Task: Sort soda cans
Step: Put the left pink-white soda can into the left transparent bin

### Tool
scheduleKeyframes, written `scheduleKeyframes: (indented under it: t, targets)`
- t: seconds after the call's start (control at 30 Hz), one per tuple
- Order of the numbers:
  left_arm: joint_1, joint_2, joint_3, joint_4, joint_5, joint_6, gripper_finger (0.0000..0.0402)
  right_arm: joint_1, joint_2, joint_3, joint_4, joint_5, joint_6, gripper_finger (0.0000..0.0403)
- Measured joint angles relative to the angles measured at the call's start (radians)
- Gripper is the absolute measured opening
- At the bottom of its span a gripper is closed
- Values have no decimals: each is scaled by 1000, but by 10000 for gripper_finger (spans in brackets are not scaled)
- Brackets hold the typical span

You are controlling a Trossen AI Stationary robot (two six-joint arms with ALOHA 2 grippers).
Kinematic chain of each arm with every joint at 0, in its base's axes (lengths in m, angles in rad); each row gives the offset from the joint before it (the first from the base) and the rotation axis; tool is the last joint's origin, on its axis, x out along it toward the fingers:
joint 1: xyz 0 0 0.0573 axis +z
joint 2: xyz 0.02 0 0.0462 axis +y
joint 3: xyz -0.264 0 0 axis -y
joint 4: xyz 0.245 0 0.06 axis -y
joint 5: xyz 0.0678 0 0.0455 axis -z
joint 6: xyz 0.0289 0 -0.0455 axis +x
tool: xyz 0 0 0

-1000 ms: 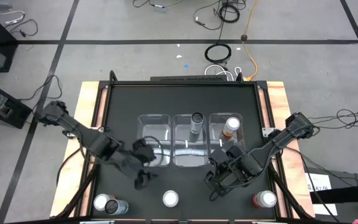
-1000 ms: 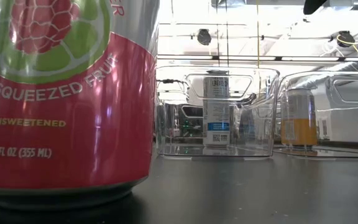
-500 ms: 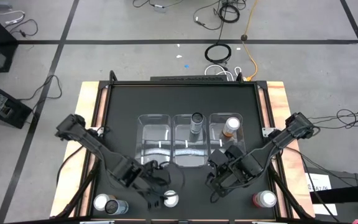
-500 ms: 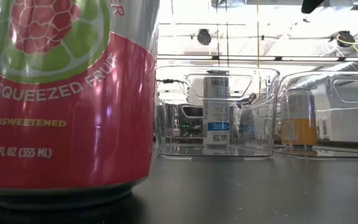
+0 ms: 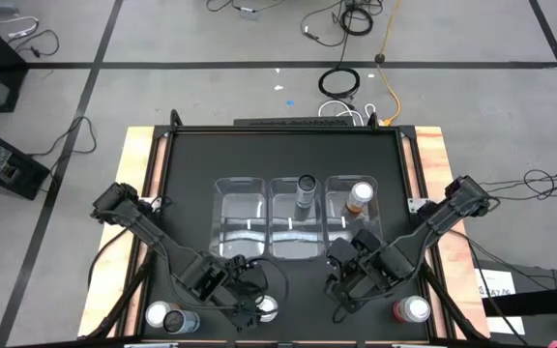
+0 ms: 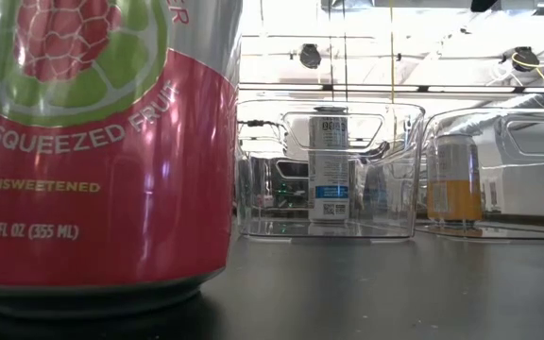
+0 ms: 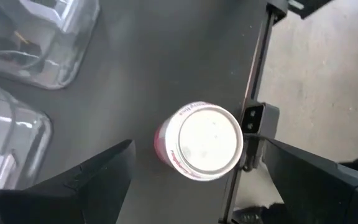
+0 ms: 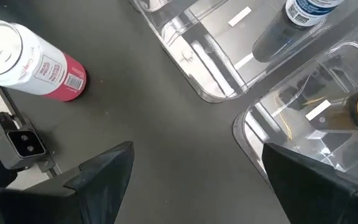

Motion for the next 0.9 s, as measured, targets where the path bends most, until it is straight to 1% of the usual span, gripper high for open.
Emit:
scheduleKeyframes:
  t: [0.13,0.33,0.4,0.53,0.73,0.9]
  targets:
    - [0,0,0,-1,-5,-95,361,16,0,0,0,37,8,348]
    - [2,10,-5,2,-14,-124,361,30,0,0,2,48,10,348]
    - [2,28,-5,-1,-11,-125,361,29,0,0,2,47,11,348]
    - [2,74,-5,6,33,-126,361,29,0,0,1,48,11,348]
    - [-1,122,-5,86,63,-125,361,29,0,0,1,49,11,348]
    - [-3,163,-5,75,77,-123,361,29,0,0,1,49,11,348]
